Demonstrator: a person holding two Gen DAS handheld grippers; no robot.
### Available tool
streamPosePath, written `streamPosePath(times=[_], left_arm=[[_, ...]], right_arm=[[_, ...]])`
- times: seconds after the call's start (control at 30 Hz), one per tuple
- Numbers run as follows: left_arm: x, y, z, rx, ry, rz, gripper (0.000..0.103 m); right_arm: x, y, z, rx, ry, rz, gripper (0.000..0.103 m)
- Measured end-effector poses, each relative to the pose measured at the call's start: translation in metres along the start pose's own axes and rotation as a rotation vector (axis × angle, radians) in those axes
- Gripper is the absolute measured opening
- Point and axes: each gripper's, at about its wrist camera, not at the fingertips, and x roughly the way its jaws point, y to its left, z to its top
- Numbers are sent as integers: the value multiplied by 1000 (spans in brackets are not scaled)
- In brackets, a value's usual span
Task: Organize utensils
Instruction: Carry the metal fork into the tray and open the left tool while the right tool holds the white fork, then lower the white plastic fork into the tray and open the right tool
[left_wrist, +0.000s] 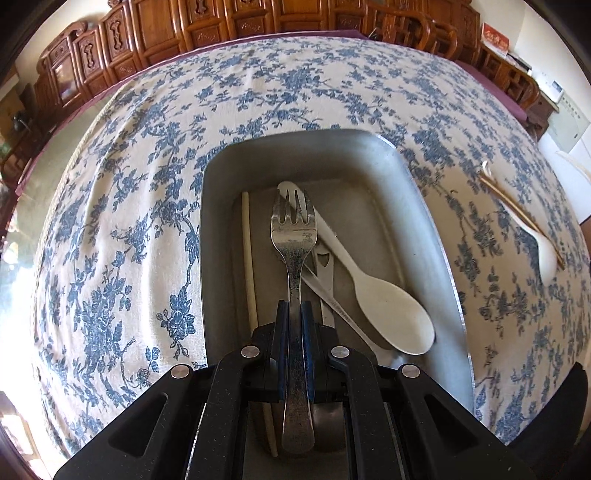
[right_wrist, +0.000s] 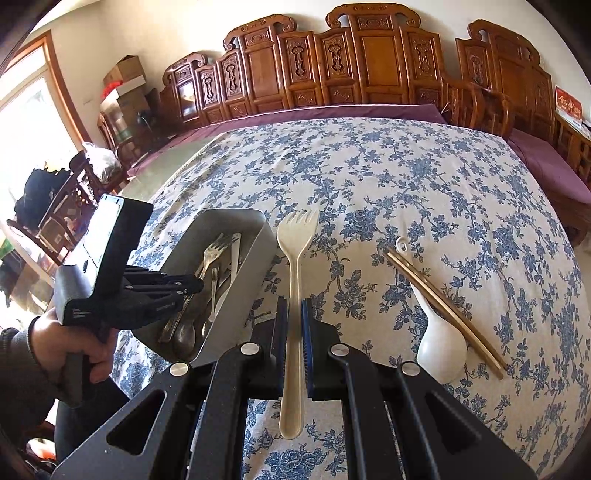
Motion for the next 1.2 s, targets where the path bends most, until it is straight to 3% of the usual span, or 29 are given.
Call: streamPosePath(times=[0.3,0.8,1.2], left_arm=[[0,0,2,1,16,2,7],[-77,23,-12,-28,-137,-39,7],[-121,53,-23,-61,-224,-56,7]], right_arm=[[1,5,0,-7,4,2,9],[9,51,13,-68,4,45,9],[42,95,26,-90,51,104,9]])
